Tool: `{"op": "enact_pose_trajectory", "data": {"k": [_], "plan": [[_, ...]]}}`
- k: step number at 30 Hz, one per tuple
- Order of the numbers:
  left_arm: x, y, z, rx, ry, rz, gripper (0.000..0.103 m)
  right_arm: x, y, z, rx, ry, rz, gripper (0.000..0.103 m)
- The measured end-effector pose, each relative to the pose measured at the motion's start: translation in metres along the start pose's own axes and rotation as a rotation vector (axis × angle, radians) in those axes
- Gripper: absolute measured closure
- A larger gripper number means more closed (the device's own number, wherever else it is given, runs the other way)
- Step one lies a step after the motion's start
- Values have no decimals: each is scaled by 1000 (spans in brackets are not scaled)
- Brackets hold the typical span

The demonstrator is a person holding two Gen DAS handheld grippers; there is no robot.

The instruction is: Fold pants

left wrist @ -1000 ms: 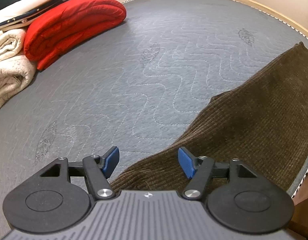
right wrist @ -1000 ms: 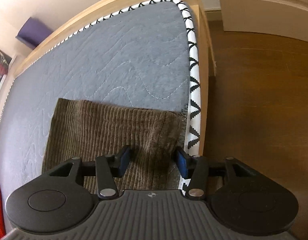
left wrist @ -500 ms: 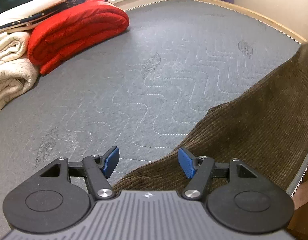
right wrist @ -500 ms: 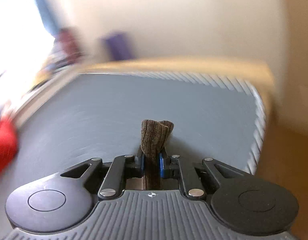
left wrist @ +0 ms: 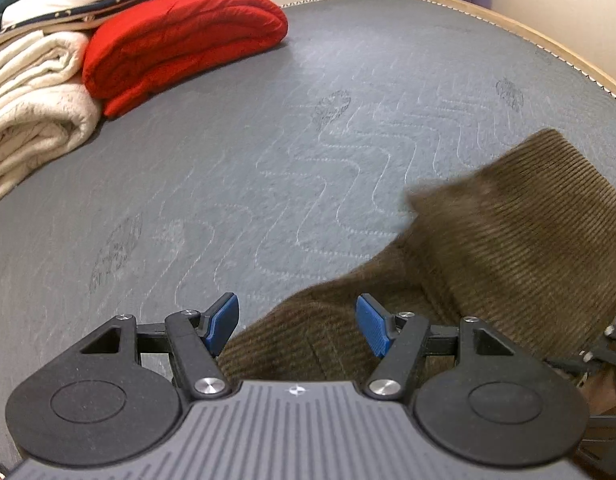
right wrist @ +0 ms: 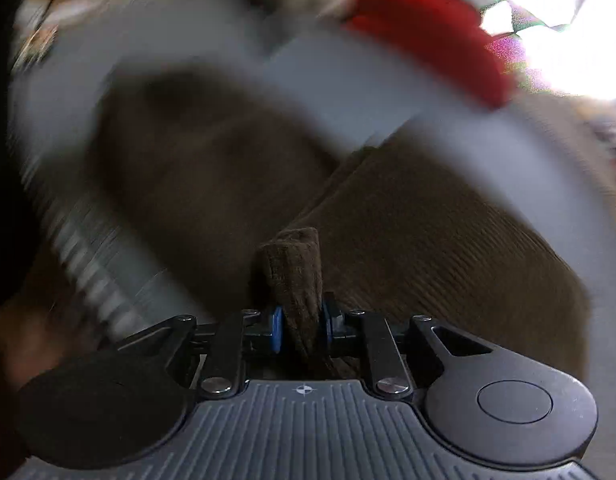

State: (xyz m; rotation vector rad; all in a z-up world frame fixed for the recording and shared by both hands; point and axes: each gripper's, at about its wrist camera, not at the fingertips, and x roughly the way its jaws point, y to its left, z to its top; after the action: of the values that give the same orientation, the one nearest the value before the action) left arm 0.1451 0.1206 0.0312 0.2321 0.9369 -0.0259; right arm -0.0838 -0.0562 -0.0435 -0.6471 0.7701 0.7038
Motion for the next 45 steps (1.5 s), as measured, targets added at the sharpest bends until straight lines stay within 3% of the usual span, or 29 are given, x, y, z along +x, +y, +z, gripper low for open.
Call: {"op": "enact_pose_trajectory", "data": {"k": [2, 4, 6, 12, 17, 18, 19, 20, 23, 25, 27, 29, 31, 33, 35, 36, 41, 42, 43, 45], "plan": [[-3, 2, -5, -3, 0, -6, 32, -12, 15, -2, -60, -48, -49, 71], [-5, 4, -8, 0, -5, -9, 31, -28, 4, 0, -12, -101, 25, 65], [-4, 6, -10, -1, -2, -7, 31, -41, -14, 0, 84, -142, 36, 54], [-3, 5, -14, -4, 19, -3, 31, -27, -48, -8, 225, -121, 61, 53], [1, -3, -13, 17, 30, -1, 31, 3, -26, 1, 140, -51, 114, 53], [2, -4, -12, 21, 33, 0, 31, 4, -23, -1, 118, -59, 104, 54], [3, -6, -12, 24, 33, -1, 31, 3, -24, -1, 120, -61, 105, 66], [3, -6, -11, 26, 31, -3, 31, 1, -27, 1, 141, -73, 109, 89], [4, -8, -8, 26, 25, -10, 31, -32, -43, 7, 203, -217, 86, 90], [5, -8, -7, 26, 26, -11, 31, -50, -48, 7, 188, -271, 125, 90], [8, -9, -6, 22, 30, -16, 31, -57, -44, 0, 124, -253, 184, 90], [11, -9, -5, 8, 39, -31, 31, -49, -36, -11, 61, -172, 235, 89], [15, -7, -3, -46, 58, -79, 31, -39, -29, -19, 33, -119, 219, 87], [21, -2, 0, -135, 79, -149, 31, -36, -23, -18, 24, -132, 183, 72], [28, 2, 4, -230, 98, -228, 31, -34, -18, -16, 18, -157, 161, 42], [34, 4, 5, -277, 110, -265, 31, -31, -15, -15, 6, -162, 142, 39], [66, 1, 15, -430, 161, -380, 36, -18, 0, -19, -124, -116, 124, 41], [73, -2, 18, -444, 167, -405, 39, -17, 3, -20, -162, -118, 109, 45], [80, -6, 21, -453, 173, -429, 41, -16, 4, -19, -181, -118, 95, 61], [92, -11, 27, -461, 181, -444, 41, -17, 0, -17, -160, -132, 87, 69]]}}
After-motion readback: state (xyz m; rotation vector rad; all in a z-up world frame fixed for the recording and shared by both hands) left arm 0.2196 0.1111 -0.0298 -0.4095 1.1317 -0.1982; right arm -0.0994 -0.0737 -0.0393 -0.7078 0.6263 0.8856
